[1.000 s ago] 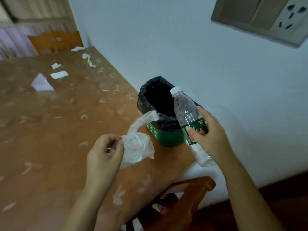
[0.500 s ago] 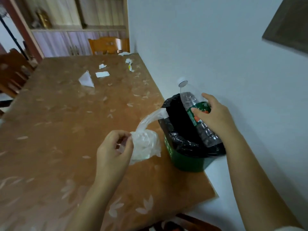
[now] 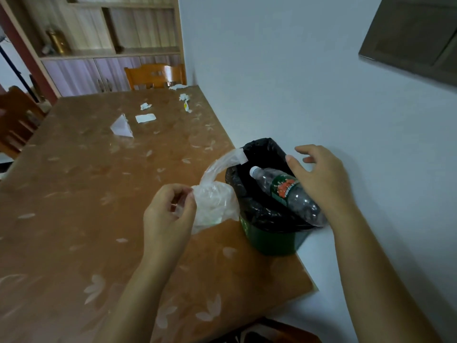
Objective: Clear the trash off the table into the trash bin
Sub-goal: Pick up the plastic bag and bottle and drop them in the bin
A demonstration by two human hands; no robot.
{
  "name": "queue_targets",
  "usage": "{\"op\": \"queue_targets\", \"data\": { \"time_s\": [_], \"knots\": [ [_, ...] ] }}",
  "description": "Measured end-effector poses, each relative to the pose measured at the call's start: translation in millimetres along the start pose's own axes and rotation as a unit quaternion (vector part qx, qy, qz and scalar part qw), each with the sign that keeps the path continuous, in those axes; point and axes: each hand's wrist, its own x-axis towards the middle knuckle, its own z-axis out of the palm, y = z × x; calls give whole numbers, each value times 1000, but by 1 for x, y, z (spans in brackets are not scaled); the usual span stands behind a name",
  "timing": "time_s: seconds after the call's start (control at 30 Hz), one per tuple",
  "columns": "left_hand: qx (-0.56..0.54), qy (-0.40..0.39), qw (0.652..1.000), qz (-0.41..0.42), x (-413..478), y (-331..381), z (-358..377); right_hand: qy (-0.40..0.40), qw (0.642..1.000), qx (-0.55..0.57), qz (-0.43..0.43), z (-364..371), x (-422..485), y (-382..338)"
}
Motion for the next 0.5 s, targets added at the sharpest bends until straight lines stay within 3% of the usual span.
{"op": "queue_targets", "data": {
  "time_s": [0.2,0.5],
  "knots": [
    [-19,8,1000,4,4,9,14,17,1000,8,-8,-13,-13,-2],
    [-55,3,998,39,18,27,39,-17,999,-40,20,-14,-65,36]
  ]
}}
